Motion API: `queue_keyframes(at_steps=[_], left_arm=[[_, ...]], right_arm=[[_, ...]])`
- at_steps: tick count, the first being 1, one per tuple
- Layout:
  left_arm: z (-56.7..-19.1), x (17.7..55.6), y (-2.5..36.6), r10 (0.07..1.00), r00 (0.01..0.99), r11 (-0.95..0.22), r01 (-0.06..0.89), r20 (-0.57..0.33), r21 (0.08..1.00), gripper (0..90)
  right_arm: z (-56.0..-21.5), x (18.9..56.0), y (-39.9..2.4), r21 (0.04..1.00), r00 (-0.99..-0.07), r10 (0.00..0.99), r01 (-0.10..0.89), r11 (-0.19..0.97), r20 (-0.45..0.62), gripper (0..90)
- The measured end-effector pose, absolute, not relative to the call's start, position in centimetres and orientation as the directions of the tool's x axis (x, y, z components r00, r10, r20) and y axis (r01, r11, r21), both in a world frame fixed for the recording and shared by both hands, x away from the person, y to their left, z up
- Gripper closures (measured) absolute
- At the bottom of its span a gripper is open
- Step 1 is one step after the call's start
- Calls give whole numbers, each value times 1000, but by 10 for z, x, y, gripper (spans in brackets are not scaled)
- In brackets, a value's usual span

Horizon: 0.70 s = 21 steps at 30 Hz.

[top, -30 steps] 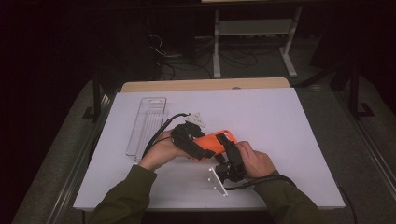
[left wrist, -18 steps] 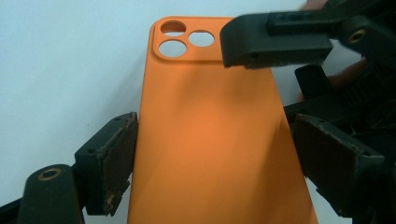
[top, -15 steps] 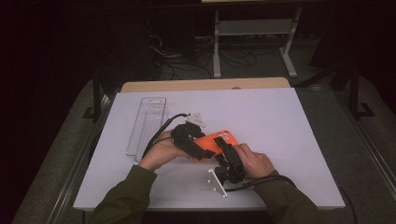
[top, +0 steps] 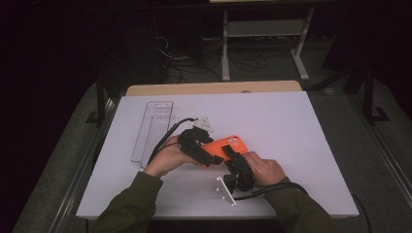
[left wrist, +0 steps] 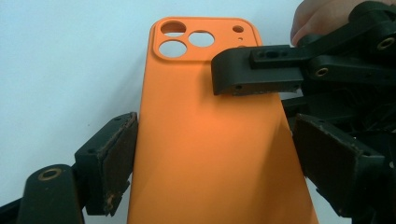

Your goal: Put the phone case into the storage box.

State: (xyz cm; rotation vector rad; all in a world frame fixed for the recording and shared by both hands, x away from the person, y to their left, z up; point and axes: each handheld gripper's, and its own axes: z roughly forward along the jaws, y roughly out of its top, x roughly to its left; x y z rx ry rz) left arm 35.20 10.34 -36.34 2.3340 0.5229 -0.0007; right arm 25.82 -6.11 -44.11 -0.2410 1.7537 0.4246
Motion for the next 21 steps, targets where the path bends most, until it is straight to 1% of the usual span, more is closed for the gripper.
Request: queue_keyframes(at_steps=[7, 13, 21], left_arm=[[-363, 352, 103, 368, 917, -651, 371, -151, 663, 163], [-363, 352, 104, 365, 920, -658, 364, -144, 659, 163], [-364, 352, 103, 366, 919, -655, 368, -148, 660, 163]], right_arm=[[-441, 258, -61, 152, -231, 65, -383, 911, -971, 601], [-440, 258, -61, 147, -239, 57, -380, 913, -969, 671], [-440, 258, -60, 145, -246, 53, -375, 916, -968, 703]])
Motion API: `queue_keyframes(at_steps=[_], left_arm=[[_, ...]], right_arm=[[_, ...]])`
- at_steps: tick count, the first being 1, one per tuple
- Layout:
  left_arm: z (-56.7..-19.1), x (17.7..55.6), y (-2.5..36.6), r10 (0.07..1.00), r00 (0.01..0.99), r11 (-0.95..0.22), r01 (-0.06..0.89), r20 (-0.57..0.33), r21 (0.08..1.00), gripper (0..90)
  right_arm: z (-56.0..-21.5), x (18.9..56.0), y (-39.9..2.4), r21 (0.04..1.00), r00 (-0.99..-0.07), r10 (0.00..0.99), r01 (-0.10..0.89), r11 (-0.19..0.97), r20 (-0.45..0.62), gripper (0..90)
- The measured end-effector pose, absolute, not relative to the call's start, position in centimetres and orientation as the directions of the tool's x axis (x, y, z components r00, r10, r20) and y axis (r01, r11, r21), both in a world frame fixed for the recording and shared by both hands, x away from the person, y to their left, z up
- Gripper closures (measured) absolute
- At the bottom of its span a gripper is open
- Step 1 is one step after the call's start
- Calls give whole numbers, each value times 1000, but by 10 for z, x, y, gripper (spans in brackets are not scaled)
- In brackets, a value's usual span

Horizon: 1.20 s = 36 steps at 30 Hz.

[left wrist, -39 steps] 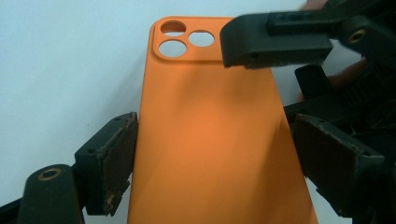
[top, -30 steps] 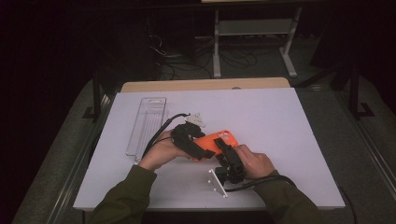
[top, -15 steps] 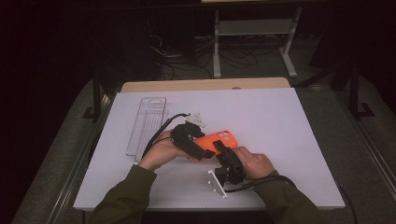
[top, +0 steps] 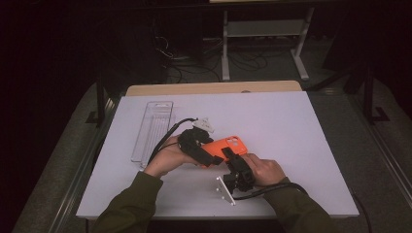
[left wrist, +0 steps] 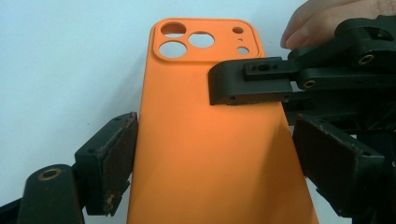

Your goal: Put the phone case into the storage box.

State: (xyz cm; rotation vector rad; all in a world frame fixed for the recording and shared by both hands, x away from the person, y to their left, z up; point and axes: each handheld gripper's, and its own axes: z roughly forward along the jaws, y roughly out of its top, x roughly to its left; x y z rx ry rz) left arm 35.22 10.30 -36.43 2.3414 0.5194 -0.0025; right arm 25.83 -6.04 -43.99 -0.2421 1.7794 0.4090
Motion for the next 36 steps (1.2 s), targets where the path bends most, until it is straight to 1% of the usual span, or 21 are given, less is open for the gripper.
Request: queue_keyframes(at_steps=[12, 21, 27, 36], left_arm=[[-364, 353, 104, 372, 916, -651, 374, -152, 660, 163], [-363, 355, 107, 368, 908, -618, 400, -201, 677, 161], [-362, 356, 108, 359, 909, -613, 402, -213, 680, 159], [-359, 355, 111, 348, 909, -584, 402, -230, 706, 152]], right_arm=[[-439, 257, -60, 140, -237, 50, -380, 914, -970, 723], [-437, 255, -60, 125, -202, 50, -377, 918, -978, 772], [-435, 254, -60, 109, -189, 38, -377, 920, -981, 778], [-432, 252, -62, 120, -176, 54, -388, 914, -983, 784]])
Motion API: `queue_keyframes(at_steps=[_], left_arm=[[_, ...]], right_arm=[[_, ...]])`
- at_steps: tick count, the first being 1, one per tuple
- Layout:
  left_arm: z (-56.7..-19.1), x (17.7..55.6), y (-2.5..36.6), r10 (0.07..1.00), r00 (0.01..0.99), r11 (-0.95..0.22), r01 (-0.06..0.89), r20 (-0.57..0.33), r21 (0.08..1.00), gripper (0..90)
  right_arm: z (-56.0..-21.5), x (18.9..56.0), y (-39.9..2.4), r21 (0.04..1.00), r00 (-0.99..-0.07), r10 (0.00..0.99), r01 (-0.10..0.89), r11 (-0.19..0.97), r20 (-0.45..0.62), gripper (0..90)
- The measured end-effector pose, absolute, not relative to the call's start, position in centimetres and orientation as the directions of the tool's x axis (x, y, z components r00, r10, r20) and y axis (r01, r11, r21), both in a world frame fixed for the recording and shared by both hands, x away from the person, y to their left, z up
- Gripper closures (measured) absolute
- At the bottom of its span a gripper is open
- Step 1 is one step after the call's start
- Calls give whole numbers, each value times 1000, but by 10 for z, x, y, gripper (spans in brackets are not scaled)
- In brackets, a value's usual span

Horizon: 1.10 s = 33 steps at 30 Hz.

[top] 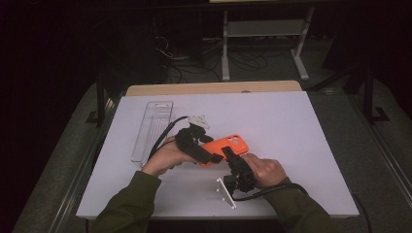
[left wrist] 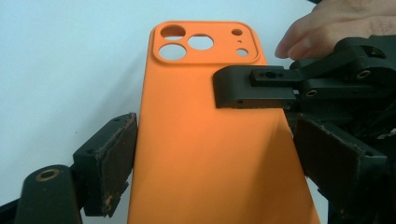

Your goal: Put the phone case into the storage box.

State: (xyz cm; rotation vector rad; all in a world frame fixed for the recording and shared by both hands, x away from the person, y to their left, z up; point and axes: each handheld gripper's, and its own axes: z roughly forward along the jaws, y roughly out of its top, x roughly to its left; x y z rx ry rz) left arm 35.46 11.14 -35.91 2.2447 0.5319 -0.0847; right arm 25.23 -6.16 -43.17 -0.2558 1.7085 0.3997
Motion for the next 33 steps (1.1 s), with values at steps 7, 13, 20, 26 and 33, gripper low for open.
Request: queue_keyframes(at_steps=[7, 13, 20, 26, 33], left_arm=[[-357, 354, 113, 329, 911, -571, 401, -249, 716, 93], [-355, 354, 114, 329, 913, -580, 397, -241, 711, 29], [-351, 352, 119, 330, 916, -565, 386, -229, 729, 14], [-348, 351, 125, 328, 922, -560, 364, -204, 744, 14], [-348, 347, 131, 342, 920, -543, 360, -192, 759, 14]], right_arm=[[-432, 253, -62, 123, -186, 53, -386, 915, -981, 786], [-433, 253, -61, 119, -192, 47, -386, 915, -980, 786], [-433, 254, -66, 120, -193, 47, -385, 915, -980, 787], [-432, 256, -81, 120, -186, 52, -376, 919, -981, 787], [-433, 260, -95, 106, -190, 39, -358, 927, -981, 787]])
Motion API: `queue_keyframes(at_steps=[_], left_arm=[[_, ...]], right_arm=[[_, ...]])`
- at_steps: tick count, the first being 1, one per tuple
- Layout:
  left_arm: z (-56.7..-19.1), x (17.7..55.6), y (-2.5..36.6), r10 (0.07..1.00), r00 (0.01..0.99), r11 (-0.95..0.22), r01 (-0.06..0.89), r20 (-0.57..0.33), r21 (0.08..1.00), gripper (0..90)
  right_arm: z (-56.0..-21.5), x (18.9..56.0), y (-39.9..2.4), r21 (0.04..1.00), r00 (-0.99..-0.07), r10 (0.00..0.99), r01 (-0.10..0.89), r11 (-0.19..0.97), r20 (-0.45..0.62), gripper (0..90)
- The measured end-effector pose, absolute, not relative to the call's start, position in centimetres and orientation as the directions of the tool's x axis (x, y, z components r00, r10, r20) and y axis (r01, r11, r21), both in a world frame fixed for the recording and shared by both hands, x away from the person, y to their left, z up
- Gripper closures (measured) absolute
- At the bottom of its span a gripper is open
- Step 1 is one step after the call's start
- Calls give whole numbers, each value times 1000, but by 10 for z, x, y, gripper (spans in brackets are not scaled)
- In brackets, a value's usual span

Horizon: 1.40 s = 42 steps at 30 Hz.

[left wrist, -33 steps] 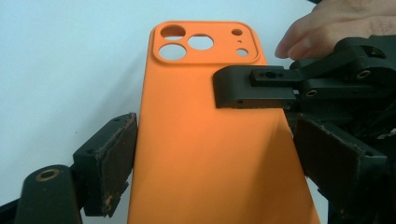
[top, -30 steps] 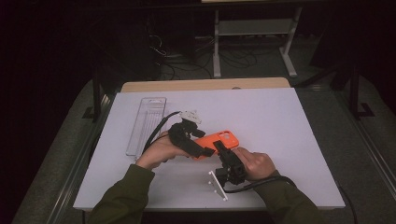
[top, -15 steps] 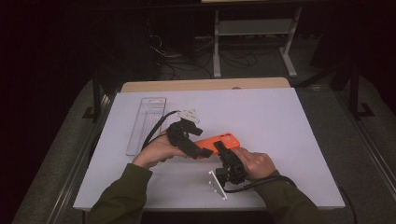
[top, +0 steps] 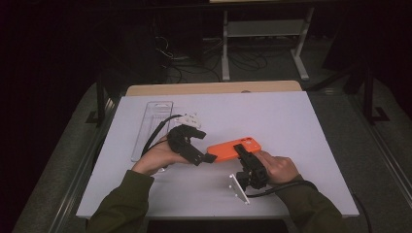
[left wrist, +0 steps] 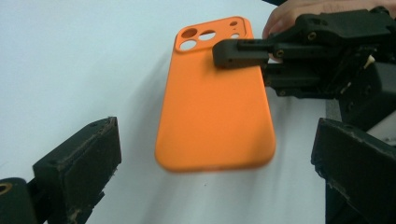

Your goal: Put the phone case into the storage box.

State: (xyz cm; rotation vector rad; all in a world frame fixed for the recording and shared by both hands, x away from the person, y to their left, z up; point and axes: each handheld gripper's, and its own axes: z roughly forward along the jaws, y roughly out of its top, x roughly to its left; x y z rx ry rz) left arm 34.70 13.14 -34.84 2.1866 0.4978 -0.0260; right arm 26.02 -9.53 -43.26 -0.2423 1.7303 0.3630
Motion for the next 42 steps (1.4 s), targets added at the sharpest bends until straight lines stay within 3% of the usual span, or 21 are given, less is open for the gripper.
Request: queue_keyframes(at_steps=[25, 42], left_arm=[[-368, 339, 158, 407, 907, -505, 325, -112, 800, 14], [-378, 346, 165, 387, 916, -495, 302, -104, 815, 15]], right_arm=[[-430, 260, -118, 132, -216, 66, -305, 943, -974, 787], [-428, 263, -117, 153, -231, 85, -296, 943, -969, 786]])
